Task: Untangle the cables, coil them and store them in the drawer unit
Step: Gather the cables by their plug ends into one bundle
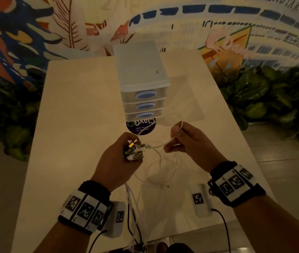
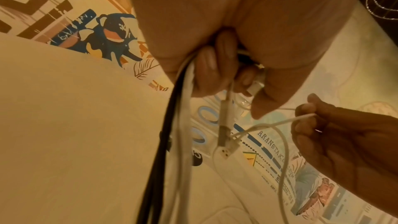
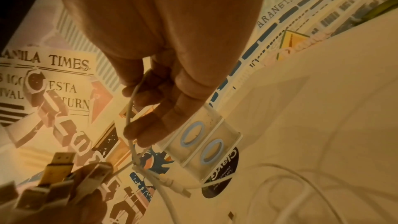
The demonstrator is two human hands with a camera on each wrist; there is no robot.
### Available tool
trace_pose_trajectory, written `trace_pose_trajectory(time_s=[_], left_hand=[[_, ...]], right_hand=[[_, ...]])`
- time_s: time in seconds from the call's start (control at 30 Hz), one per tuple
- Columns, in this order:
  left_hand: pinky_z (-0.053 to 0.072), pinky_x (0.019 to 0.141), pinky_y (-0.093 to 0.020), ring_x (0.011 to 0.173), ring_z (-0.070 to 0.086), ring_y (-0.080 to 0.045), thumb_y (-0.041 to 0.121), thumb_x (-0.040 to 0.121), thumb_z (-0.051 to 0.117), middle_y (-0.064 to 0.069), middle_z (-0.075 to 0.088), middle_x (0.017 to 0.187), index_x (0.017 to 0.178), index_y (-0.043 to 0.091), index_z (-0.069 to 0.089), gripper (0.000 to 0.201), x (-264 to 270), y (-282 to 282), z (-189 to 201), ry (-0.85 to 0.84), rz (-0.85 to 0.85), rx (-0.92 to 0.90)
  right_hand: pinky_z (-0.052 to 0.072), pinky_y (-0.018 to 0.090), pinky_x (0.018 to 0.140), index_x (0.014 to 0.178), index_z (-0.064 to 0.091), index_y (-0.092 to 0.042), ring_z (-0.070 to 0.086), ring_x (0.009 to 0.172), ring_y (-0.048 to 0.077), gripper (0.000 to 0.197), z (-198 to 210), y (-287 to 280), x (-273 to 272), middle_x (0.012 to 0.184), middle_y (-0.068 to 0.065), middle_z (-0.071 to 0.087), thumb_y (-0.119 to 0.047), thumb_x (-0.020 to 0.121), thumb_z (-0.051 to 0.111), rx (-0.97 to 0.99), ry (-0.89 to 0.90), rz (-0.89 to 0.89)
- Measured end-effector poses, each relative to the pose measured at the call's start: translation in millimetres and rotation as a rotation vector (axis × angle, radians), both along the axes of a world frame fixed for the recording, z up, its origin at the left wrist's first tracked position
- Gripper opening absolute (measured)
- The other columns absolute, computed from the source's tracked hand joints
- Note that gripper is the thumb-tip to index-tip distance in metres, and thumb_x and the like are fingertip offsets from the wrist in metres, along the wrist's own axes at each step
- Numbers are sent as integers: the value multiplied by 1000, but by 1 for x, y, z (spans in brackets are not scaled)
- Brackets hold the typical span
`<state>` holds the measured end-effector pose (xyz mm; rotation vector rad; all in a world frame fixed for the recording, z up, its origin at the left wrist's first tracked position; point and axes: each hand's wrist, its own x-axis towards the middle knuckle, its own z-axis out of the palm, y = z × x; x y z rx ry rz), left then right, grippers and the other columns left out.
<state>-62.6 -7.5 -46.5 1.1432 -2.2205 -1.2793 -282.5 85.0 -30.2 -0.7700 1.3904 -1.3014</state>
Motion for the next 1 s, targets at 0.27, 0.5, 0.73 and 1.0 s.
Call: trace_pose_trajectory(time_s=[0.27, 0.5, 0.73, 1.0], left_hand=[[39, 65, -23, 78, 53, -15, 19, 91, 66, 7, 53, 84, 107, 33, 72, 22, 2, -1, -19, -185, -52, -181], [33, 62, -10, 76, 49, -2, 35, 85, 77, 12, 46, 87, 105, 35, 69, 22, -12, 7, -27, -157, -82, -202], [37, 62, -21, 75, 48, -9, 46, 86, 75, 8, 51, 80, 95, 30, 72, 18, -20, 10, -28, -102, -134, -276], [29, 56, -19, 64, 43, -7, 52, 87, 68, 12, 40, 76, 80, 26, 62, 27, -18, 10, -26, -98, -107, -284]], right_hand=[[60, 39, 69, 93, 52, -3, 67, 70, 33, 30, -12, 9, -3, 78, 15, 62, -24, 108, 37, 50, -52, -54], [59, 38, 64, 93, 52, -3, 62, 60, 27, 31, -17, 7, 0, 70, 11, 58, -23, 109, 35, 63, -125, -84], [57, 37, 61, 97, 54, -4, 61, 60, 26, 31, -20, 10, -1, 73, 11, 56, -25, 110, 36, 83, -240, -148], [57, 33, 90, 99, 76, -20, 75, 88, 19, 36, -33, 22, 0, 90, 4, 79, -53, 91, 64, 217, 318, 259]])
